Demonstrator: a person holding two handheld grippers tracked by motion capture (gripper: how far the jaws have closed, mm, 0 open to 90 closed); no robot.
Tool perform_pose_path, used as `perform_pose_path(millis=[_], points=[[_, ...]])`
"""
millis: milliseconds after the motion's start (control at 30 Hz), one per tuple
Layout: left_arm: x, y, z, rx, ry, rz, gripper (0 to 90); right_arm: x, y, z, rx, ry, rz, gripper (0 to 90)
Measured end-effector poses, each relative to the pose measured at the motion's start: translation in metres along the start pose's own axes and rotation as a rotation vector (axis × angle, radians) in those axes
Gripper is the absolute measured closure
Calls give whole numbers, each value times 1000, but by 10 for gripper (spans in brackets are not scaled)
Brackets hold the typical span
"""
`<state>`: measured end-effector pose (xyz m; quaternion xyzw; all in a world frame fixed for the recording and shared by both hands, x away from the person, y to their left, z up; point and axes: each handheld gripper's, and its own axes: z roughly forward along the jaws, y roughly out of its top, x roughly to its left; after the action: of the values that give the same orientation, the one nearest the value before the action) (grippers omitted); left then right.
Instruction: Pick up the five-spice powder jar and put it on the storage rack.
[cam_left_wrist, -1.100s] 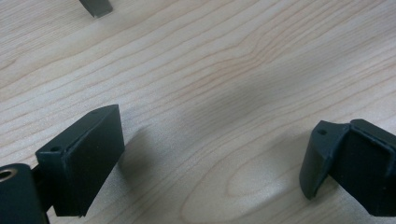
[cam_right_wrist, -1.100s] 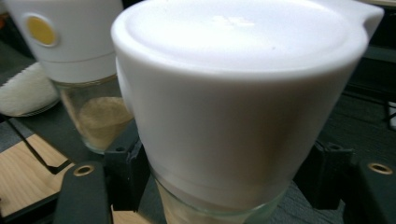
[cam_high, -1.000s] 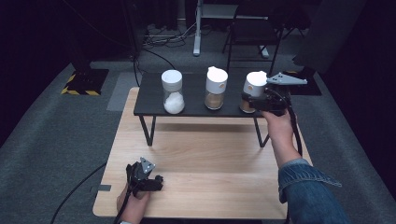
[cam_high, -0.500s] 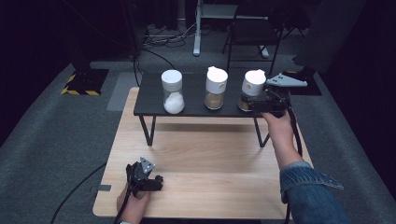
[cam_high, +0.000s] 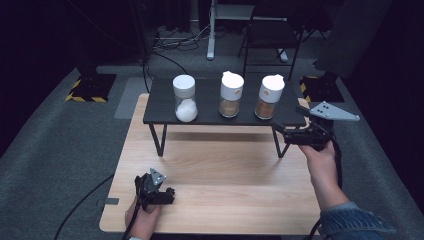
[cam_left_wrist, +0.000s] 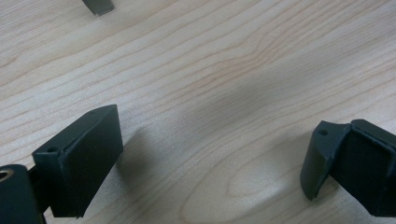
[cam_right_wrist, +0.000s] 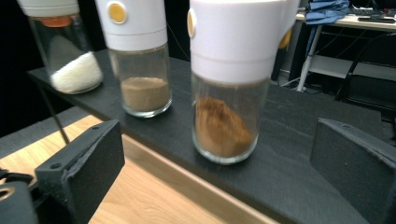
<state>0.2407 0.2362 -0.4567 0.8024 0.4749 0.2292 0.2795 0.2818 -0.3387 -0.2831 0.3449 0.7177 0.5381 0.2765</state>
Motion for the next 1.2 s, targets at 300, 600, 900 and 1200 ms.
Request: perform_pose_path(millis=[300,600,900,1200], points=[[0,0,0,0,2,-2,37,6,-37,-20,41,-25,-15,27],[0,0,0,0,2,-3,37,6,-80,-11,125,-10,-13,27],[-1,0,0,0,3,-2,37,10,-122,10,222,6,-23,27],[-1,0,0,1,3,-2,37,12,-150,26,295,23,-6,27]])
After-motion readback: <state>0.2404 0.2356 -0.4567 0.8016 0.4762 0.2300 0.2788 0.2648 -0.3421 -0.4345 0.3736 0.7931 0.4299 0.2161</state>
